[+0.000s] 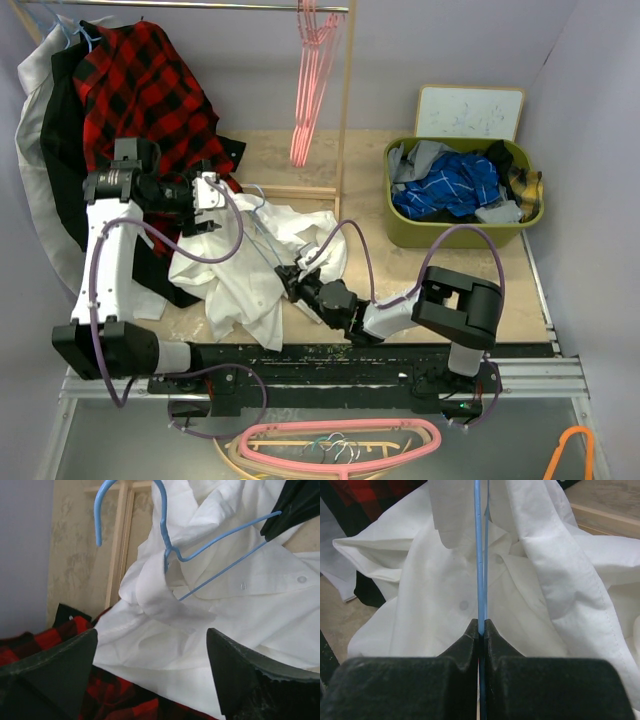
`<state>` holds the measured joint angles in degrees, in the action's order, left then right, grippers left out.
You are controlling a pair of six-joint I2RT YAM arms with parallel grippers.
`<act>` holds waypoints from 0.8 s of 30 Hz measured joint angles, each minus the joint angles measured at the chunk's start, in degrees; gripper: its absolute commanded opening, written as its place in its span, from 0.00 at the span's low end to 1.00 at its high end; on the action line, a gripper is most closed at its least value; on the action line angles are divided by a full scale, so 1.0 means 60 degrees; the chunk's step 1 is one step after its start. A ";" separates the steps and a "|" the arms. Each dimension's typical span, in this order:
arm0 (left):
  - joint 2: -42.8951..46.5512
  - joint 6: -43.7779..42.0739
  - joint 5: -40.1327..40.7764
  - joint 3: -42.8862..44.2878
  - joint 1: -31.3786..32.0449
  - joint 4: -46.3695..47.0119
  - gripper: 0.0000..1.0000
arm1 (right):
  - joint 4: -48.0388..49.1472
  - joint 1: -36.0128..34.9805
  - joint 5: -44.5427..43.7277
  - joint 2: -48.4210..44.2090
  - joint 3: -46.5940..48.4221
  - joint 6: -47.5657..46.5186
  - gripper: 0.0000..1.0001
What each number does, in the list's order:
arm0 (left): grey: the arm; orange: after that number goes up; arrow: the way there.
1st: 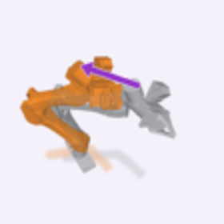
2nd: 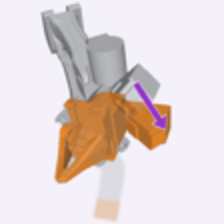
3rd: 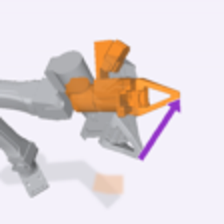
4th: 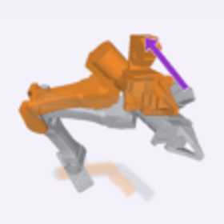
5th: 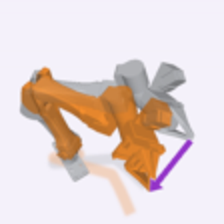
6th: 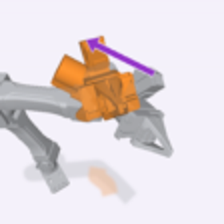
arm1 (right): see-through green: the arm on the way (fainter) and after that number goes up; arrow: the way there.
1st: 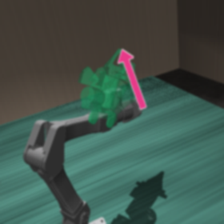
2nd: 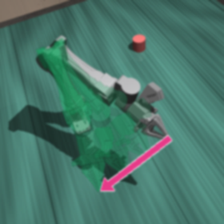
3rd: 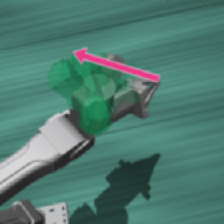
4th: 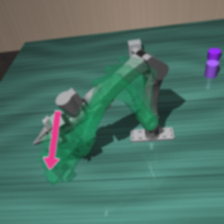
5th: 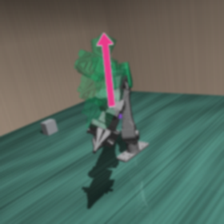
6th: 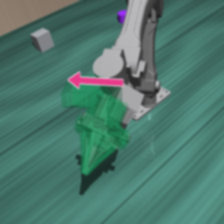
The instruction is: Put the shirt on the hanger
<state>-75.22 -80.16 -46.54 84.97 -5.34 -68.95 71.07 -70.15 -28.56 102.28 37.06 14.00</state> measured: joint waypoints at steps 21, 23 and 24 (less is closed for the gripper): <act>-0.2259 -0.5388 -0.0430 0.0707 0.0291 -0.1716 0.85 | 0.0248 0.0131 0.0608 0.0102 0.0000 -0.0372 0.00; -0.2262 -0.5329 -0.0328 0.0565 0.0291 -0.1421 0.78 | 0.0248 0.0138 0.0681 0.0102 0.0000 -0.0364 0.00; -0.2269 -0.5319 -0.0273 0.0550 0.0291 -0.1315 0.76 | 0.0248 0.0138 0.0688 0.0102 0.0000 -0.0364 0.00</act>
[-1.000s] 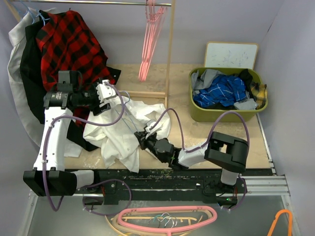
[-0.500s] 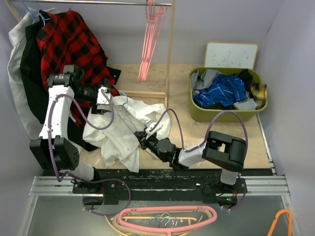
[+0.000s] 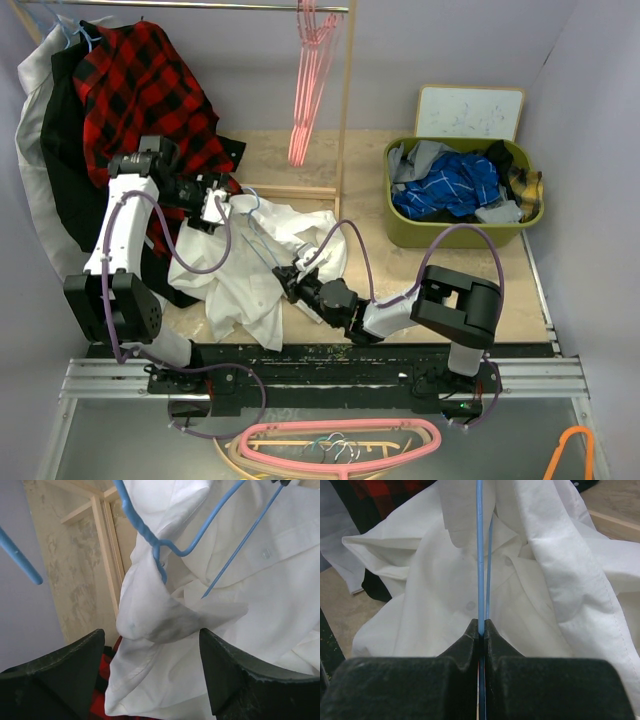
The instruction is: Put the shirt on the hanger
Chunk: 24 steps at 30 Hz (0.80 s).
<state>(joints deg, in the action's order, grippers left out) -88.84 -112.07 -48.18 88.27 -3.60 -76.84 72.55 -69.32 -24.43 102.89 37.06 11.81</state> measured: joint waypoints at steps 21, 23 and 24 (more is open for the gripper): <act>-0.0160 0.0259 -0.0007 -0.0197 0.0437 0.1104 0.38 | -0.0135 0.0058 0.0255 -0.0237 0.0000 0.0146 0.00; -0.0160 0.0324 -0.0018 -0.0208 0.0481 0.1126 0.37 | -0.0168 0.0058 0.0259 -0.0240 0.0000 0.0149 0.00; -0.0160 0.0342 -0.0033 -0.0215 0.0499 0.1133 0.38 | -0.0197 0.0058 0.0259 -0.0240 0.0000 0.0153 0.00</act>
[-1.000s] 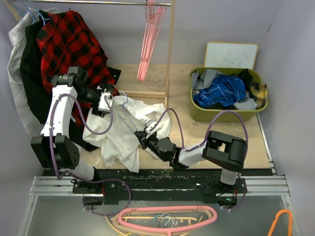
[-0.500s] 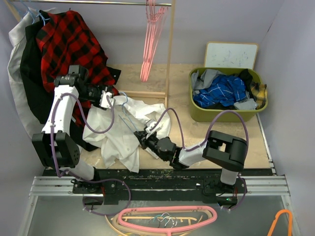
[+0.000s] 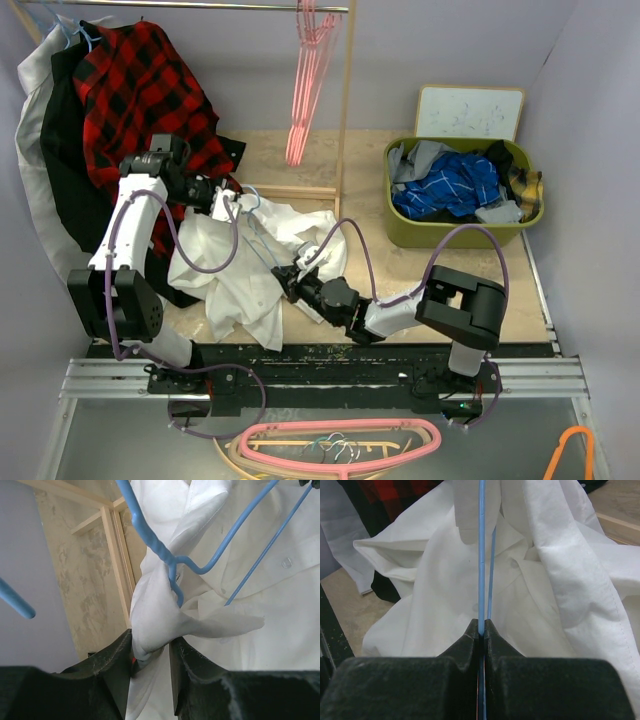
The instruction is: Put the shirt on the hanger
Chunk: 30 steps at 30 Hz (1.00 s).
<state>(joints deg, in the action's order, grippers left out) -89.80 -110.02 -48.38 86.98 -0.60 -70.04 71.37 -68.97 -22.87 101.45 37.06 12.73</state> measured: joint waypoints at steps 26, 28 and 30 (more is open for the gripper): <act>0.2040 0.3552 -0.0539 -0.0382 -0.0219 0.0692 0.00 | -0.0823 0.0579 -0.0131 -0.3818 -0.1100 0.0550 0.91; 0.2226 0.4146 -0.0674 -0.0419 -0.0474 0.0780 0.00 | -0.0925 0.0896 -0.0040 -0.4626 -0.1530 0.0743 1.00; 0.2397 0.4728 -0.0736 -0.0423 -0.0743 0.0834 0.00 | -0.1166 0.1191 -0.0018 -0.5333 -0.1905 0.0885 1.00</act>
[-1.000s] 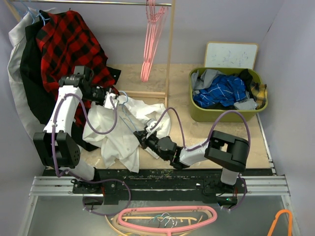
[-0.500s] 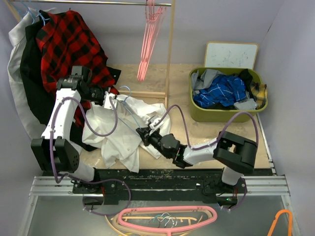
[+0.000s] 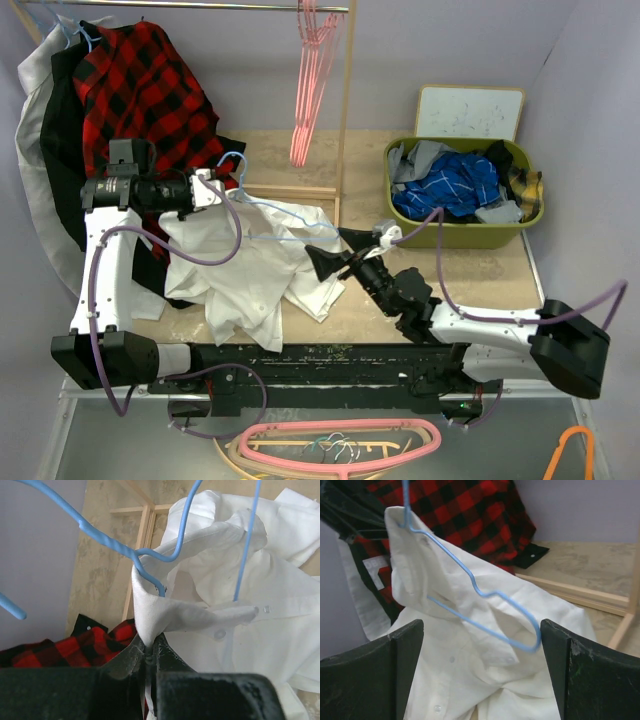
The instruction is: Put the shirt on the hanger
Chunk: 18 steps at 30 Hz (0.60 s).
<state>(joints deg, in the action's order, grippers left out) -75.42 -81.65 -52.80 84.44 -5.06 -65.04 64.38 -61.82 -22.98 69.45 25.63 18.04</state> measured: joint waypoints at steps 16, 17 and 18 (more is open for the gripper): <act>0.0288 0.1548 -0.0153 0.0725 -0.0452 -0.0175 0.00 | 0.0484 0.0488 0.0361 0.0958 -0.1654 0.1220 0.88; 0.0288 0.1577 -0.0149 0.0725 -0.0463 -0.0208 0.00 | 0.0743 0.0477 0.0357 0.1413 -0.1512 0.1209 0.88; 0.0288 0.1592 -0.0142 0.0725 -0.0470 -0.0248 0.00 | 0.0980 0.0474 0.0353 0.1851 -0.1300 0.1173 0.87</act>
<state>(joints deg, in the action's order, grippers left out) -73.69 -72.10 -53.65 88.79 -7.88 -66.52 70.26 -58.98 -20.86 80.55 17.82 25.08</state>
